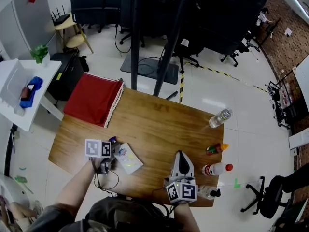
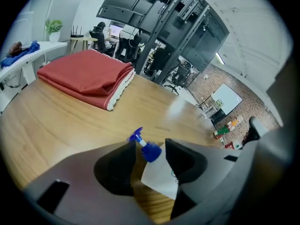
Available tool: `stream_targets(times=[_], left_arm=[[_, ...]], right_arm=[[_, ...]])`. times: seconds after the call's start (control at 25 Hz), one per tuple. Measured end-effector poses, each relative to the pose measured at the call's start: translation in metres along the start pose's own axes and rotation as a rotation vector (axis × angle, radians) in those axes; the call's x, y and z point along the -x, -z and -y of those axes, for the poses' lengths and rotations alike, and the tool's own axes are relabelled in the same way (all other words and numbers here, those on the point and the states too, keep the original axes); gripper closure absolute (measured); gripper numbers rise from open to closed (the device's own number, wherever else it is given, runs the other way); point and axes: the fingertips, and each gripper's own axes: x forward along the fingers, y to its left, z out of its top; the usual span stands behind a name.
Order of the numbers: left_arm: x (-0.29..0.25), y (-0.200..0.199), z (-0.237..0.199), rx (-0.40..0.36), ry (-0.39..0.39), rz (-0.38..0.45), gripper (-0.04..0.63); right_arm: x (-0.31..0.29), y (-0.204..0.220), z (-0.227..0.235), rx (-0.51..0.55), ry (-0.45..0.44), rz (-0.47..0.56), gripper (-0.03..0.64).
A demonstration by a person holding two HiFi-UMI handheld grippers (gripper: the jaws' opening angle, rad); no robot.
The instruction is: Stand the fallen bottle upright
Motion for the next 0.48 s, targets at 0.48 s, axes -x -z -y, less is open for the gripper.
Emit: stream_targets(times=[0.48], left_arm=[[-0.022, -0.004, 0.003, 0.124, 0.052, -0.089, 0.353]], right_arm=[[-0.003, 0.003, 0.004, -0.016, 0.003, -0.004, 0.6]])
